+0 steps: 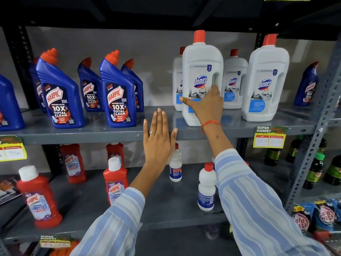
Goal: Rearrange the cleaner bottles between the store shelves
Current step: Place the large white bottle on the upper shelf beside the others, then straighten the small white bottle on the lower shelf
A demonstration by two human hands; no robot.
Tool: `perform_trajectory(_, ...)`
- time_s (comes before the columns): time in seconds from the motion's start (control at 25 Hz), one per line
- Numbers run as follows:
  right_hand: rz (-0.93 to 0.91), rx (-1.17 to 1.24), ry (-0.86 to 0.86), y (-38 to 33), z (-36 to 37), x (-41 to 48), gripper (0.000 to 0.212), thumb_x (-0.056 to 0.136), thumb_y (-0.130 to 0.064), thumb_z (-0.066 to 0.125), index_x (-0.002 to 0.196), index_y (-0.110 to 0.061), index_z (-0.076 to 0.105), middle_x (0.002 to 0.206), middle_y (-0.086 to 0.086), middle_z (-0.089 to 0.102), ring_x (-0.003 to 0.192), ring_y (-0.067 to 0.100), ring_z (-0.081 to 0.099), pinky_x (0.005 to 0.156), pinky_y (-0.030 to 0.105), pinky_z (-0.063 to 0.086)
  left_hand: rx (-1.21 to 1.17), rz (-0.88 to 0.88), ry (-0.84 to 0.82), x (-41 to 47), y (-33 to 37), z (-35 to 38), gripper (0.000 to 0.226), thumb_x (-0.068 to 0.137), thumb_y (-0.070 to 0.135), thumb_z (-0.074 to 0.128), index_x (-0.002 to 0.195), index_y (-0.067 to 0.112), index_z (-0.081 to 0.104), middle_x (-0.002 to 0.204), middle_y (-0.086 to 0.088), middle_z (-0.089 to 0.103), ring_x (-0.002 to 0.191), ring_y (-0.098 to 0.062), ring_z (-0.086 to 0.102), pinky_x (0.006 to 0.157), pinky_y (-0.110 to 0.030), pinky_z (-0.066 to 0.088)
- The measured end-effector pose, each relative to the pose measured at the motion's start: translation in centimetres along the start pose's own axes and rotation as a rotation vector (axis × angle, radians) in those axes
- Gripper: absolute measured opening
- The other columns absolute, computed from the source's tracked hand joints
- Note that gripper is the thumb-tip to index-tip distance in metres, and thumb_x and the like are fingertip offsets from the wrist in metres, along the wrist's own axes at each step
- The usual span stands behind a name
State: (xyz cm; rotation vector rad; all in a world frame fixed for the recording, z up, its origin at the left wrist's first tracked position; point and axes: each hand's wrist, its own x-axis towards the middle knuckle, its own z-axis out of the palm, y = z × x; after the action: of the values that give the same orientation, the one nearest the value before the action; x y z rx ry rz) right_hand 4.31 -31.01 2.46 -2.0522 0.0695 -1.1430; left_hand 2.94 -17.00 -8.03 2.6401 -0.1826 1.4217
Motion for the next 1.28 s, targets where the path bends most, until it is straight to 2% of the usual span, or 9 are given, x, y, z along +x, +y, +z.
perform_trajectory(0.12,-0.075,0.082,0.175,1.1,-0.1,-3.4,0.085,0.069,-0.05,0.073,0.13,-0.001,0.041,0.126,0.019,0.051,0.116,0.032,0.044,0.1,0.033,0.034,-0.046,0.016,0.059,-2.0,0.8,0.8,0.062,0.097,0.04,0.029,0.147,0.005,0.018,0.156,-0.013,0.019,0.144,-0.022,0.015,0.117,-0.045,0.004)
perform_trajectory(0.28,-0.2,0.214,0.305,3.5,0.5,-7.7,0.055,0.079,-0.035,0.068,0.121,-0.004,0.05,0.121,0.016,0.055,0.114,0.022,0.042,0.1,0.008,0.025,-0.132,0.036,0.059,-4.7,2.0,2.4,0.066,0.096,0.036,0.04,0.149,0.007,0.012,0.159,-0.007,0.006,0.145,-0.018,0.006,0.117,-0.046,0.01)
perform_trajectory(0.48,-0.257,0.191,0.382,7.6,0.8,-11.3,0.03,0.085,-0.022,0.065,0.107,-0.004,0.058,0.106,0.017,0.059,0.105,0.021,0.048,0.099,0.015,0.031,-0.209,0.116,-0.008,-9.6,1.9,5.4,0.063,0.099,0.038,0.025,0.149,0.013,-0.003,0.158,0.001,-0.014,0.146,-0.016,-0.001,0.117,-0.043,0.004)
perform_trajectory(0.6,-0.178,0.119,0.313,11.6,2.3,-14.7,0.032,0.084,-0.021,0.066,0.11,-0.006,0.056,0.109,0.019,0.056,0.107,0.021,0.045,0.095,0.028,0.039,-0.207,0.106,-0.197,-13.0,1.0,7.9,0.058,0.099,0.04,0.016,0.15,0.013,0.003,0.16,0.0,-0.004,0.145,-0.015,0.004,0.118,-0.042,0.006)
perform_trajectory(0.76,0.113,-0.007,0.135,17.0,4.3,-18.0,0.074,0.073,-0.043,0.073,0.129,-0.007,0.041,0.131,0.02,0.048,0.123,0.03,0.042,0.105,0.038,0.037,-0.182,0.066,-0.554,-16.4,-0.7,11.1,0.071,0.096,0.054,0.004,0.148,0.008,0.019,0.156,-0.005,0.016,0.144,-0.02,0.018,0.116,-0.042,0.006)
perform_trajectory(0.88,0.411,-0.052,-0.104,21.6,5.6,-20.0,0.1,0.057,-0.037,0.086,0.134,-0.001,0.034,0.139,0.023,0.044,0.131,0.038,0.038,0.111,0.048,0.031,-0.191,0.092,-0.822,-19.4,-2.1,13.6,0.107,0.071,0.082,-0.011,0.15,0.01,0.003,0.159,-0.003,-0.001,0.145,-0.016,-0.002,0.118,-0.04,-0.005)
perform_trajectory(1.0,0.558,0.093,-0.358,24.1,5.5,-21.1,0.087,0.058,-0.017,0.086,0.13,-0.005,0.039,0.134,0.017,0.052,0.126,0.037,0.047,0.105,0.045,0.039,-0.131,0.063,-1.15,-22.1,-3.6,14.8,0.138,0.046,0.099,0.002,0.149,0.008,-0.009,0.158,-0.005,-0.013,0.145,-0.016,-0.011,0.117,-0.044,-0.007)
perform_trajectory(1.12,0.641,0.218,-0.433,24.6,5.1,-21.4,0.084,0.066,-0.001,0.079,0.135,-0.008,0.032,0.138,0.013,0.049,0.126,0.034,0.046,0.097,0.034,0.039,-0.024,0.099,-1.196,-23.4,-4.4,15.2,0.112,0.078,0.073,0.044,0.147,0.006,-0.012,0.157,-0.007,-0.017,0.145,-0.019,-0.011,0.116,-0.044,-0.005)
perform_trajectory(1.28,0.651,0.232,-0.473,24.1,6.2,-22.2,0.081,0.065,-0.002,0.08,0.133,-0.011,0.036,0.134,0.012,0.054,0.122,0.033,0.05,0.097,0.037,0.042,-0.011,0.108,-1.167,-23.3,-4.4,15.4,0.097,0.088,0.056,0.048,0.147,0.007,-0.012,0.158,-0.007,-0.015,0.145,-0.019,-0.01,0.116,-0.044,-0.003)
